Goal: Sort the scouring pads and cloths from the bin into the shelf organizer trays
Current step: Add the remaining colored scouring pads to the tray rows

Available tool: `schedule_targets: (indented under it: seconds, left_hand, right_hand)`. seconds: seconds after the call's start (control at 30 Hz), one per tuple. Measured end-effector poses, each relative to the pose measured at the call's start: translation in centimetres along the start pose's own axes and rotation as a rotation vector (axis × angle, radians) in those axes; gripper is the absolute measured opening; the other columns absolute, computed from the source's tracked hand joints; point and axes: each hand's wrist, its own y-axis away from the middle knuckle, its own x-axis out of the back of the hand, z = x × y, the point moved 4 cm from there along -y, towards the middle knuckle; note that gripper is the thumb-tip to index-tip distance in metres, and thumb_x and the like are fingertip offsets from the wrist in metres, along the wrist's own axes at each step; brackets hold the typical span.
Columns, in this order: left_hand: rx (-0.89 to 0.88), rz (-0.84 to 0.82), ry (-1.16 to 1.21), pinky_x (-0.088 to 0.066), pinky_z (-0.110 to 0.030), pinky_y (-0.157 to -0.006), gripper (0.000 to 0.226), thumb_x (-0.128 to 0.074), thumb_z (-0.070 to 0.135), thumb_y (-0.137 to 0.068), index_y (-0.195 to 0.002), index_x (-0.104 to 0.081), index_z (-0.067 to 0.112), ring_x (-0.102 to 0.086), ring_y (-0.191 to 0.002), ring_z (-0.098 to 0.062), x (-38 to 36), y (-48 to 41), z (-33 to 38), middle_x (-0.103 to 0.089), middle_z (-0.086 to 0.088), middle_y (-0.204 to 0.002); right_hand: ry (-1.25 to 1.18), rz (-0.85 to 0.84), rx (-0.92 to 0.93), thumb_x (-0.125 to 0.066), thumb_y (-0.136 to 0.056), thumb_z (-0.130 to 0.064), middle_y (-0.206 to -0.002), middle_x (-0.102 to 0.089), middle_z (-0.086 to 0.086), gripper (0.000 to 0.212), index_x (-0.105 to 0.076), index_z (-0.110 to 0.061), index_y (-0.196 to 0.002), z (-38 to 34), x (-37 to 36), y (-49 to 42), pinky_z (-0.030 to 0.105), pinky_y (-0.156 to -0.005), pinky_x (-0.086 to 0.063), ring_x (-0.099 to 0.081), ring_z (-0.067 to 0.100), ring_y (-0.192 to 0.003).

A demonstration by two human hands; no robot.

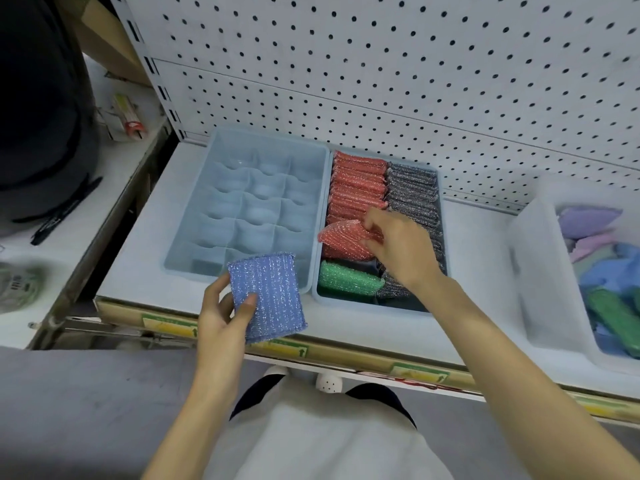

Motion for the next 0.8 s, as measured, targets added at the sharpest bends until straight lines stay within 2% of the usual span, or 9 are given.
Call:
schedule_targets:
  seconds: [0.13,0.23,0.4,0.5,0.57,0.63,0.7,0.8]
  left_hand:
    - [0.003,0.026,-0.007,-0.051,-0.041,-0.082,0.031,-0.057,0.007,-0.094,-0.111,-0.056,0.032,-0.065,-0.094,-0.021,0.4,0.1,-0.1,-0.070,0.001,-0.104]
    - [0.008,0.017,-0.013,-0.053,-0.038,-0.078,0.029,-0.057,0.006,-0.094,-0.107,-0.057,0.031,-0.066,-0.094,-0.022,0.2,0.1,-0.1,-0.070,0.001,-0.103]
    - [-0.005,-0.004,-0.036,-0.051,-0.031,-0.073,0.027,-0.057,0.007,-0.094,-0.108,-0.057,0.031,-0.066,-0.096,-0.019,-0.1,-0.1,0.3,-0.068,-0.002,-0.110]
    - [-0.009,0.009,-0.045,-0.052,-0.024,-0.067,0.026,-0.057,0.007,-0.094,-0.113,-0.056,0.025,-0.066,-0.092,-0.016,0.3,-0.2,0.4,-0.067,-0.003,-0.109]
    - [-0.002,0.017,-0.040,-0.053,-0.022,-0.065,0.026,-0.057,0.007,-0.094,-0.113,-0.056,0.024,-0.066,-0.090,-0.015,0.4,-0.3,0.3,-0.068,-0.003,-0.108]
    - [0.011,0.014,-0.035,-0.052,-0.027,-0.067,0.025,-0.057,0.007,-0.094,-0.111,-0.056,0.026,-0.066,-0.090,-0.017,0.3,-0.2,0.1,-0.068,-0.004,-0.109]
    - [0.020,-0.001,-0.036,-0.051,-0.031,-0.070,0.025,-0.057,0.007,-0.094,-0.109,-0.057,0.027,-0.066,-0.092,-0.020,-0.1,-0.1,0.0,-0.068,-0.006,-0.110]
    - [0.024,-0.027,-0.051,-0.052,-0.034,-0.074,0.025,-0.058,0.008,-0.094,-0.107,-0.057,0.028,-0.066,-0.099,-0.025,-0.7,0.0,-0.1,-0.068,-0.007,-0.111]
  right_hand:
    - [0.029,-0.030,0.048,-0.076,-0.079,-0.015,-0.090,-0.068,0.002,0.018,-0.064,-0.014,-0.092,0.1,0.7,0.5,0.040,-0.070,-0.056,-0.062,0.023,-0.083]
    - [0.100,-0.091,0.083,-0.073,-0.082,-0.010,-0.093,-0.065,0.003,0.015,-0.066,-0.012,-0.095,-0.6,-0.8,0.2,0.044,-0.069,-0.058,-0.061,0.025,-0.090]
    - [0.183,-0.140,-0.015,-0.068,-0.085,-0.008,-0.102,-0.055,0.006,0.020,-0.063,-0.008,-0.104,-1.2,-3.6,-0.8,0.041,-0.072,-0.057,-0.057,0.025,-0.100]
    - [0.058,-0.067,-0.057,-0.073,-0.082,-0.016,-0.101,-0.056,0.004,0.023,-0.059,-0.010,-0.099,-0.5,-3.3,-0.4,0.033,-0.069,-0.052,-0.057,0.020,-0.088]
    - [-0.032,-0.027,-0.066,-0.073,-0.083,-0.016,-0.096,-0.056,0.002,0.015,-0.060,-0.012,-0.089,0.3,-3.1,-0.1,0.032,-0.069,-0.053,-0.057,0.016,-0.081]
    - [-0.095,-0.026,-0.050,-0.070,-0.084,-0.008,-0.092,-0.058,0.001,0.006,-0.065,-0.012,-0.084,0.9,-3.2,0.2,0.037,-0.071,-0.057,-0.060,0.017,-0.080]
    - [-0.103,-0.059,-0.032,-0.066,-0.085,-0.001,-0.091,-0.060,0.001,0.009,-0.068,-0.010,-0.085,1.1,-3.6,0.3,0.038,-0.071,-0.057,-0.061,0.017,-0.079]
    - [-0.115,-0.113,-0.019,-0.062,-0.088,-0.002,-0.091,-0.060,-0.001,0.010,-0.071,-0.008,-0.089,0.8,-3.5,0.2,0.034,-0.078,-0.056,-0.060,0.014,-0.077]
